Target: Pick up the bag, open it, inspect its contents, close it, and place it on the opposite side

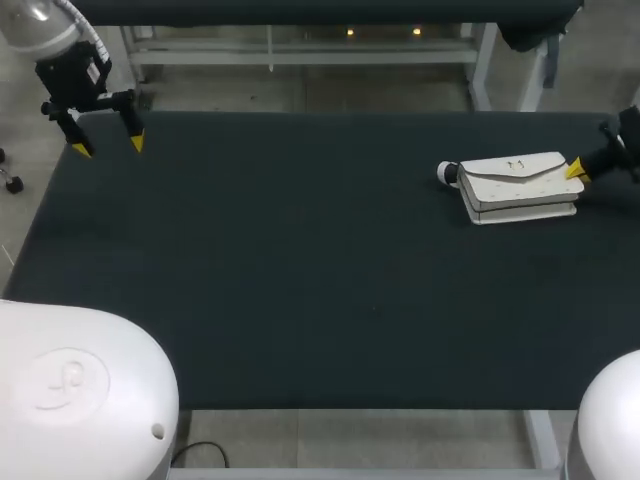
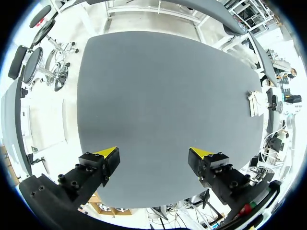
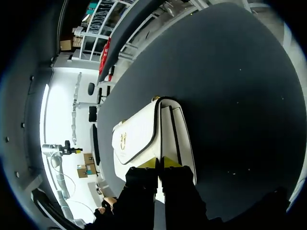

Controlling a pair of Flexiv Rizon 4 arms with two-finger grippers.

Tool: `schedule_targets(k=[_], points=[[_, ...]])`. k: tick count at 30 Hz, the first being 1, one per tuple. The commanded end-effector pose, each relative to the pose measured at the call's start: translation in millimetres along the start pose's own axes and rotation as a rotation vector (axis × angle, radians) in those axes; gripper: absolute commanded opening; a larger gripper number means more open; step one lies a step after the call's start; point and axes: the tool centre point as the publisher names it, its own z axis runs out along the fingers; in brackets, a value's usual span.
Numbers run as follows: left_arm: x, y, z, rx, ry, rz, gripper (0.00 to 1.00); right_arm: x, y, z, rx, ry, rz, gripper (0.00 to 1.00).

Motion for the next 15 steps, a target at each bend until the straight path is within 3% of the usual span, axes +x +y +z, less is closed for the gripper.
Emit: schedule_targets(k=[1, 15], points=[[-3.4, -6.6, -4.1, -0.02, -0.012, 0.012, 1.0, -12.1, 11.1, -13.8, -0.001, 0.014, 0.016, 0.0], [-15.4, -7.7, -7.9, -0.011, -0.033, 0.007, 1.0, -32.7, 33.3, -36.5, -0.06, 0.041, -0.008, 0.0]])
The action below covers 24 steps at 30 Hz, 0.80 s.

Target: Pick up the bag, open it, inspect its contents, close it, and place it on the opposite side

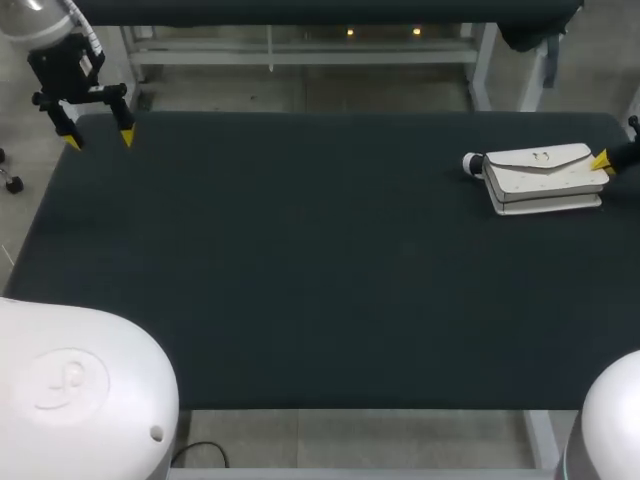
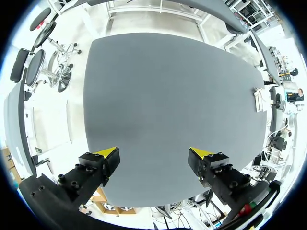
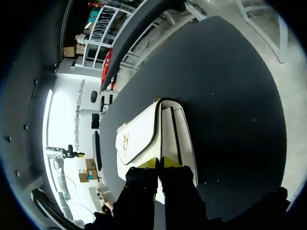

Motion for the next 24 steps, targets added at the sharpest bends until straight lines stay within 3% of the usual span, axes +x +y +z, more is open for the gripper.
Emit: schedule_targets(k=[1, 13, 24], points=[[-1.1, 1.2, -0.7, 0.0, -0.003, -0.001, 1.0, -8.1, 9.4, -2.3, 0.008, 0.013, 0.0, 0.0], [-8.2, 1.7, -4.1, 0.005, -0.034, -0.022, 1.0, -12.3, 8.8, -3.0, 0.018, 0.001, 0.006, 0.0], [-23.8, -11.8, -13.9, 0.013, -0.05, -0.053, 1.0, -13.5, 12.5, -6.8, 0.012, -0.011, 0.003, 0.0]])
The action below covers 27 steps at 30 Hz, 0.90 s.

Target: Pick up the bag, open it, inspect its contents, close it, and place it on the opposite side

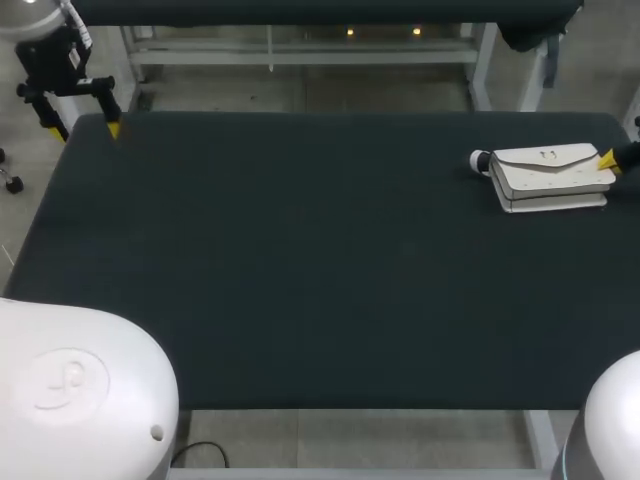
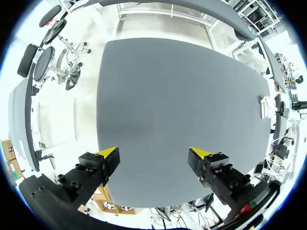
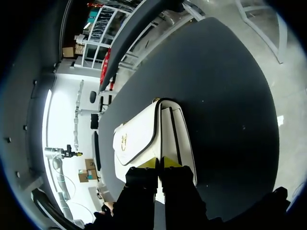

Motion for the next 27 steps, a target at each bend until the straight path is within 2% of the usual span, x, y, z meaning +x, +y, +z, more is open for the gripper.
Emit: schedule_targets(k=[1, 16, 23, 27], points=[[0.3, -4.3, 0.5, -0.015, 0.003, 0.001, 1.0, -0.9, 2.9, -0.9, 0.01, -0.007, 0.001, 0.0], [0.9, -5.3, 2.3, -0.015, 0.001, -0.002, 1.0, -3.1, 2.6, 1.5, 0.032, -0.018, 0.004, 0.0], [14.4, -10.6, 14.0, -0.003, -0.002, -0.013, 1.0, -2.5, 1.0, 2.6, 0.037, -0.016, -0.003, 0.0], [22.3, -13.2, 18.1, 0.003, -0.048, -0.027, 1.0, -4.7, 1.7, 2.1, 0.038, -0.018, -0.003, 0.0]])
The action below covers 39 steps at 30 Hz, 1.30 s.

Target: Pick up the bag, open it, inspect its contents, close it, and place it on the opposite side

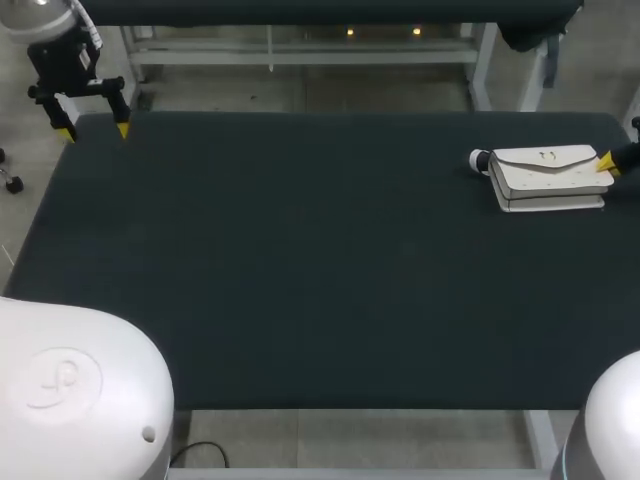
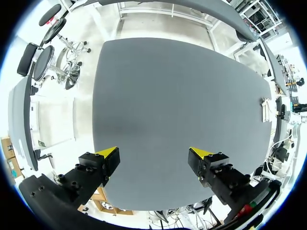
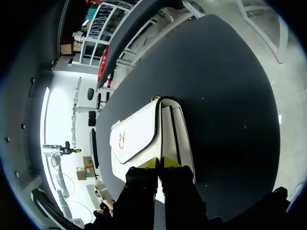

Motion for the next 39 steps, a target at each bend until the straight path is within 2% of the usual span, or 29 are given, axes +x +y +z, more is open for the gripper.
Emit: schedule_targets(k=[1, 7, 8, 9, 11, 19, 20, 21, 22, 27, 28, 39], points=[[11.2, -2.2, 4.1, 0.004, -0.044, -0.014, 1.0, -2.6, 4.3, -1.2, 0.01, 0.004, 0.002, 0.0], [15.0, -2.1, 4.7, 0.002, -0.053, -0.027, 1.0, -4.4, 4.7, -1.7, 0.012, 0.001, 0.002, 0.0], [15.0, -2.1, 4.7, 0.002, -0.053, -0.027, 1.0, -4.5, 4.8, -1.6, 0.015, 0.002, 0.002, 0.05], [15.0, -2.1, 4.7, 0.002, -0.053, -0.027, 1.0, -4.6, 4.9, -1.5, 0.018, 0.002, 0.002, 0.32], [15.0, -2.1, 4.7, 0.002, -0.053, -0.027, 1.0, -4.8, 4.9, -1.1, 0.026, 0.006, 0.006, 1.0], [15.0, -2.1, 4.7, 0.002, -0.053, -0.027, 1.0, -4.0, 2.3, 3.6, 0.085, 0.043, 0.008, 0.98], [15.0, -2.1, 4.7, 0.002, -0.053, -0.027, 1.0, -3.8, 1.9, 4.4, 0.087, 0.042, 0.008, 0.91], [15.0, -2.1, 4.7, 0.002, -0.053, -0.027, 1.0, -3.5, 1.1, 5.0, 0.1, 0.042, 0.009, 0.78], [15.0, -2.1, 4.7, 0.002, -0.053, -0.027, 1.0, -3.4, 0.2, 5.0, 0.103, 0.042, 0.01, 0.71], [15.0, -2.1, 4.7, 0.002, -0.053, -0.027, 1.0, -5.8, -2.8, 3.6, 0.134, 0.03, 0.019, 0.57], [15.0, -2.1, 4.7, 0.002, -0.053, -0.027, 1.0, -7.0, -3.5, 3.6, 0.135, 0.017, 0.021, 0.49], [15.0, -2.1, 4.7, 0.002, -0.053, -0.027, 1.0, -7.8, -5.1, 2.0, 0.159, 0.007, 0.02, 0.31]])
